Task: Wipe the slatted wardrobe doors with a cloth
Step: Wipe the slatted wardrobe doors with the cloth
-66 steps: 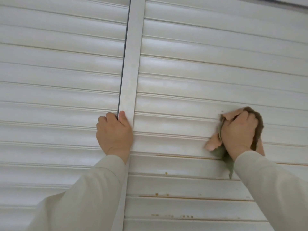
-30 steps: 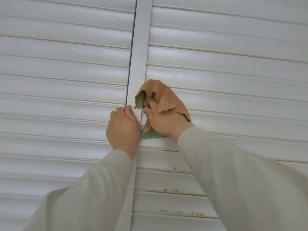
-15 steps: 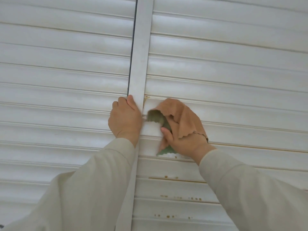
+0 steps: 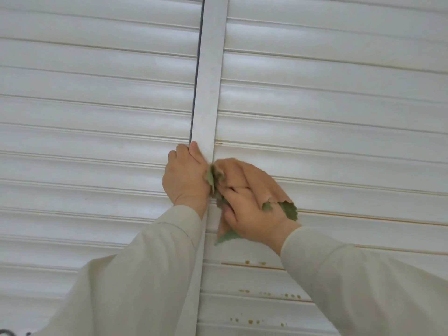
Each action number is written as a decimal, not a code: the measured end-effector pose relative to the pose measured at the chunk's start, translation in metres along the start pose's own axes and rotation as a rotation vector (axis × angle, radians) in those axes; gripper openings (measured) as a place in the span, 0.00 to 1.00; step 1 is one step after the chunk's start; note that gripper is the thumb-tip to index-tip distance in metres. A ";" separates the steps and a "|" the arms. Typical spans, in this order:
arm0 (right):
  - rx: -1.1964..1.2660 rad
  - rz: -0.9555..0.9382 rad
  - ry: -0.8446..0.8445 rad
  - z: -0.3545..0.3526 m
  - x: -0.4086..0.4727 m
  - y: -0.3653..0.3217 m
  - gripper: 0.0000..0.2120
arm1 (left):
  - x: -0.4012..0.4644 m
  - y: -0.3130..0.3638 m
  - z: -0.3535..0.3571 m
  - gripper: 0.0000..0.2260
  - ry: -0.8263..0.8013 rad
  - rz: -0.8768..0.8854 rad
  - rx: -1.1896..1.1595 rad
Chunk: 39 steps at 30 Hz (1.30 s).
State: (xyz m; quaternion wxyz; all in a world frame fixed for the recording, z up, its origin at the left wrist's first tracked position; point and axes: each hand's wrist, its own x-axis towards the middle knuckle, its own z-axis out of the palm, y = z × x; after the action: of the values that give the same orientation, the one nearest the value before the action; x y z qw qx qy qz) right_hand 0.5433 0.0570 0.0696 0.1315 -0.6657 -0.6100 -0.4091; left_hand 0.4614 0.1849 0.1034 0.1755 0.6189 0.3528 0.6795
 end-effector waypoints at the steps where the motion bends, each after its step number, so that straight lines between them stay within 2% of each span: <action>1: -0.044 -0.023 -0.068 -0.001 -0.007 0.005 0.23 | 0.000 0.001 0.001 0.21 -0.003 -0.003 0.000; 3: -0.137 -0.047 -0.126 -0.010 -0.003 0.018 0.29 | -0.001 0.002 0.002 0.21 -0.011 -0.008 -0.003; 6: -0.121 0.051 -0.014 -0.030 0.035 0.032 0.33 | -0.002 0.002 0.002 0.21 0.002 -0.010 -0.006; 10: 0.032 0.087 0.144 -0.048 0.083 0.022 0.23 | -0.002 0.001 0.001 0.20 0.001 -0.008 -0.004; 14: -0.003 0.047 0.282 -0.031 0.057 0.008 0.22 | 0.000 0.000 0.000 0.20 -0.025 -0.015 -0.025; 19: -0.021 0.106 0.481 -0.022 0.040 0.010 0.14 | -0.002 0.002 0.000 0.20 -0.007 -0.006 -0.026; 22: 0.006 0.183 0.504 -0.025 0.055 0.001 0.13 | -0.001 0.002 0.001 0.21 -0.019 -0.017 -0.029; 27: 0.062 0.178 0.464 -0.021 0.069 -0.010 0.16 | 0.000 -0.001 0.001 0.20 -0.036 -0.001 -0.039; 30: 0.023 0.154 0.494 -0.027 0.063 0.003 0.11 | -0.001 0.000 0.000 0.21 -0.016 -0.003 -0.030; 32: -0.013 0.241 0.514 -0.032 0.058 0.012 0.07 | -0.002 0.002 0.000 0.21 -0.012 -0.009 -0.022; 33: -0.030 0.313 0.502 -0.035 0.058 0.014 0.07 | -0.003 0.002 0.000 0.21 -0.010 -0.011 -0.022; 35: -0.035 0.449 0.463 -0.039 0.068 0.012 0.15 | -0.003 0.002 -0.001 0.20 -0.005 -0.012 -0.020; 37: -0.024 0.438 0.525 -0.042 0.081 0.007 0.20 | -0.003 0.003 -0.001 0.20 -0.015 -0.014 -0.011; 39: -0.023 0.360 0.578 -0.040 0.091 0.002 0.19 | -0.003 0.003 -0.002 0.20 -0.028 -0.020 -0.008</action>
State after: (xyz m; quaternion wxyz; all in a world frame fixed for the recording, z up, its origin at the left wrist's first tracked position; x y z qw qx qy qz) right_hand 0.5230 0.0936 0.1593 0.3616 -0.6208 -0.4156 -0.5577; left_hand 0.4603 0.1807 0.1036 0.1895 0.6240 0.3538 0.6704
